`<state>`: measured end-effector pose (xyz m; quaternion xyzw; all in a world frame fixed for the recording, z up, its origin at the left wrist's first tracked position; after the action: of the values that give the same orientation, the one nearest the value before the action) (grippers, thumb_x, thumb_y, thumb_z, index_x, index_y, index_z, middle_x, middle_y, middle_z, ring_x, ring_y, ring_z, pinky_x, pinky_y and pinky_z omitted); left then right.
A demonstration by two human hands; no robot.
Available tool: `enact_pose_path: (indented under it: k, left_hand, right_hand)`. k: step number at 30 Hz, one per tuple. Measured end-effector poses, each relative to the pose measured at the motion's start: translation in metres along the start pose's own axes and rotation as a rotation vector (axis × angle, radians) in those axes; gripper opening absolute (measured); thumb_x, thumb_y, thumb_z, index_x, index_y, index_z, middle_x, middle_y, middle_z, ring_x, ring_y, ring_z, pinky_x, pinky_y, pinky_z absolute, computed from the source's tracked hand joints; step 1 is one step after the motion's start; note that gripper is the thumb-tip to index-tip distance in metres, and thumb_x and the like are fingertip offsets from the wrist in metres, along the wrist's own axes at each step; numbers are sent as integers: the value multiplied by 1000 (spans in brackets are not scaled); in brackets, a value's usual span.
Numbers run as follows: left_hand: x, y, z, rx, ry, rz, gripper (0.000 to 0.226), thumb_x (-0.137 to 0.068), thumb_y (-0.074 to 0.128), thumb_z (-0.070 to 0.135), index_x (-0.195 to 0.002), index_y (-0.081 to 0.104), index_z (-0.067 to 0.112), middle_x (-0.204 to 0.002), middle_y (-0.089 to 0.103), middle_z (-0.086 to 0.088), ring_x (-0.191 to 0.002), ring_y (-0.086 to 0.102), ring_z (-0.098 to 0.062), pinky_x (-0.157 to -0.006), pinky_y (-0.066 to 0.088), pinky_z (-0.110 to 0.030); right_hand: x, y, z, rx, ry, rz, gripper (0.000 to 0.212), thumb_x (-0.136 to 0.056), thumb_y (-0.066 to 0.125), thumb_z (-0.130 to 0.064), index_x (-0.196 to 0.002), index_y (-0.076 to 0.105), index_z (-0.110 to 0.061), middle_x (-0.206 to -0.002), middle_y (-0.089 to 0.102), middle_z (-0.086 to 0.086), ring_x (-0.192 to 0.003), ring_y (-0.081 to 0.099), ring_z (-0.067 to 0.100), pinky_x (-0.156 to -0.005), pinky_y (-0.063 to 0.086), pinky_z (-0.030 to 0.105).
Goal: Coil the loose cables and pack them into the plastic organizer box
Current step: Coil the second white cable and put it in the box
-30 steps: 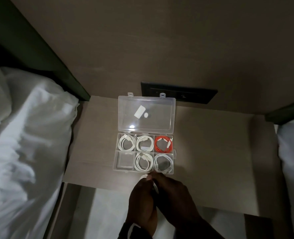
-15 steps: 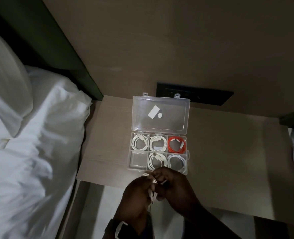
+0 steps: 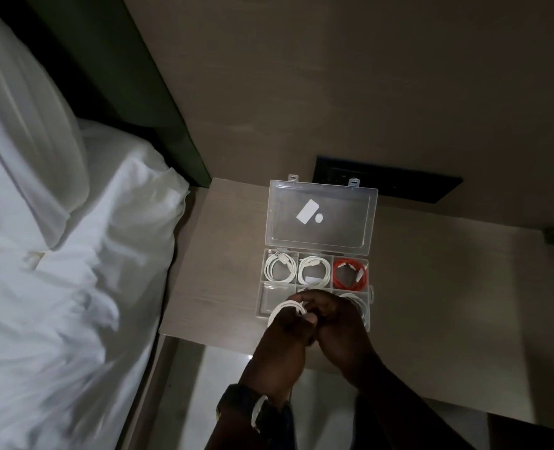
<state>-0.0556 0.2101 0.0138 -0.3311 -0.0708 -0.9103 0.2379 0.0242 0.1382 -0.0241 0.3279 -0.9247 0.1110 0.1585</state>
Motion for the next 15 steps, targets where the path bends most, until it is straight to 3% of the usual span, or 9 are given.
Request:
enact_pose_path:
  k: [3, 6, 8, 10, 12, 15]
  left_hand:
    - [10, -1, -6, -119, 29, -44, 33, -89, 53, 34, -120, 60, 26, -117, 67, 2, -112, 58, -12, -104, 42, -36]
    - [16, -7, -13, 95, 47, -73, 52, -72, 61, 45, -115, 66, 17, -118, 69, -8, -115, 60, -20, -106, 42, -44]
    - [16, -7, -14, 160, 81, -58, 44, -74, 63, 39, -109, 68, 14, -113, 71, -9, -112, 62, -17, -103, 45, -39]
    - [15, -5, -3, -96, 274, 31, 33, -83, 55, 39, -107, 65, 19, -109, 69, -1, -108, 61, -8, -100, 46, -34]
    - [18, 0, 10, -364, 463, 154, 30, -93, 45, 40, -107, 61, 18, -108, 63, 2, -106, 57, -8, -97, 45, -32]
    - [13, 10, 4, -443, 453, 168, 36, -95, 40, 40, -115, 59, 18, -114, 61, 3, -112, 53, -7, -101, 42, -29]
  right_hand:
    - [4, 5, 0, -110, -23, -20, 42, -70, 57, 13, -92, 78, -16, -90, 78, 15, -85, 73, 38, -76, 59, 55]
    - [8, 4, 1, -99, -14, -40, 45, -74, 64, 16, -90, 80, -23, -88, 79, 10, -81, 75, 24, -67, 58, 34]
    - [10, 2, -2, -81, -62, -27, 41, -74, 69, 13, -89, 80, -23, -88, 80, 4, -81, 75, 14, -68, 55, 25]
    - [10, 0, -11, -72, -139, 19, 29, -76, 69, 9, -92, 80, -12, -92, 80, 6, -89, 75, 17, -76, 57, 28]
    - [8, -6, -15, -116, -174, 63, 25, -76, 65, 18, -92, 76, 3, -94, 78, 11, -91, 74, 15, -80, 56, 25]
    - [6, -11, 0, -253, -15, 49, 23, -79, 57, 20, -92, 74, 9, -95, 78, 18, -94, 74, 28, -83, 57, 33]
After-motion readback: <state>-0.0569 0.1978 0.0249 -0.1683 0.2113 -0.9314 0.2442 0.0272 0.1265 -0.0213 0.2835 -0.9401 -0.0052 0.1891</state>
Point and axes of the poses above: each hand's wrist, its own x-axis away from the middle knuckle, its own y-axis out of the palm, z = x × y, the point moved 8 cm from there along -x, towards the middle knuckle
